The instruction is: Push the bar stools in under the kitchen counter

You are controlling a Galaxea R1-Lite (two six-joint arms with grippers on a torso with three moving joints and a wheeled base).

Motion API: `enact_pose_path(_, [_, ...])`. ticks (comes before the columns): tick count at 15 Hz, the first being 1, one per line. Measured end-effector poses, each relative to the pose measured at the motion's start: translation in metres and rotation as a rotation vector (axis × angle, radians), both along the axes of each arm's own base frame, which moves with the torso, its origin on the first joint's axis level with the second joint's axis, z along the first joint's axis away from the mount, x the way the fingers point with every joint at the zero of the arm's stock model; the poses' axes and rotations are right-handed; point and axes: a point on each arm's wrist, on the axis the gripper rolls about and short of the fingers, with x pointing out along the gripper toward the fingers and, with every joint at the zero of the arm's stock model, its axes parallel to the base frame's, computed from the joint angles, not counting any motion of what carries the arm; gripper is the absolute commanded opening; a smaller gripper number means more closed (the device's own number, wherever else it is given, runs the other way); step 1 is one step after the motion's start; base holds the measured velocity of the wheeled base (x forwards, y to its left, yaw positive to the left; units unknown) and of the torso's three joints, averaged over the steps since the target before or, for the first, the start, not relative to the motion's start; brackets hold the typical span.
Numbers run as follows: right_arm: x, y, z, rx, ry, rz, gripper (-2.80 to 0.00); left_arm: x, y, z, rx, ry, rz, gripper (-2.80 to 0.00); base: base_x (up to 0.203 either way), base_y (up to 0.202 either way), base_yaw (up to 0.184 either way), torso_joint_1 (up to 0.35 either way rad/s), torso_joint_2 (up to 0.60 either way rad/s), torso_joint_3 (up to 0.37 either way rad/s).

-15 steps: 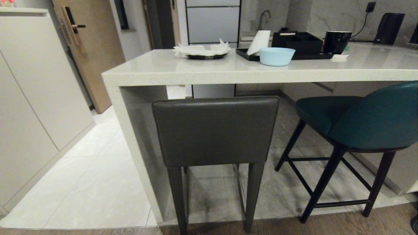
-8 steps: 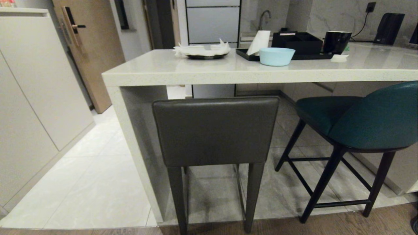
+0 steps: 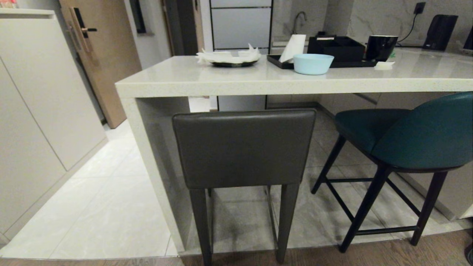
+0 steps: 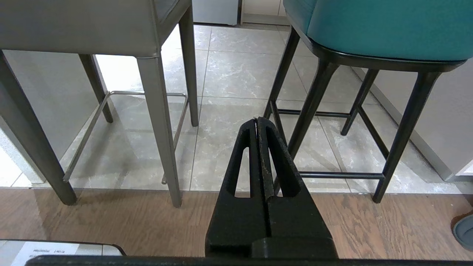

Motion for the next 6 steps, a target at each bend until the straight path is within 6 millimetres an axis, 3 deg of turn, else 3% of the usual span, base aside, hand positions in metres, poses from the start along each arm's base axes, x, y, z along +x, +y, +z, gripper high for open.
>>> enact_pose_path(6, [-0.0001, 0.0001, 0.0005, 0.002, -0.002, 0.001, -2.8, 0.0, 0.0, 0.0, -0.002, 0.0, 0.002, -2.8, 0.0, 0.0, 0.0, 0.0, 0.0, 0.0])
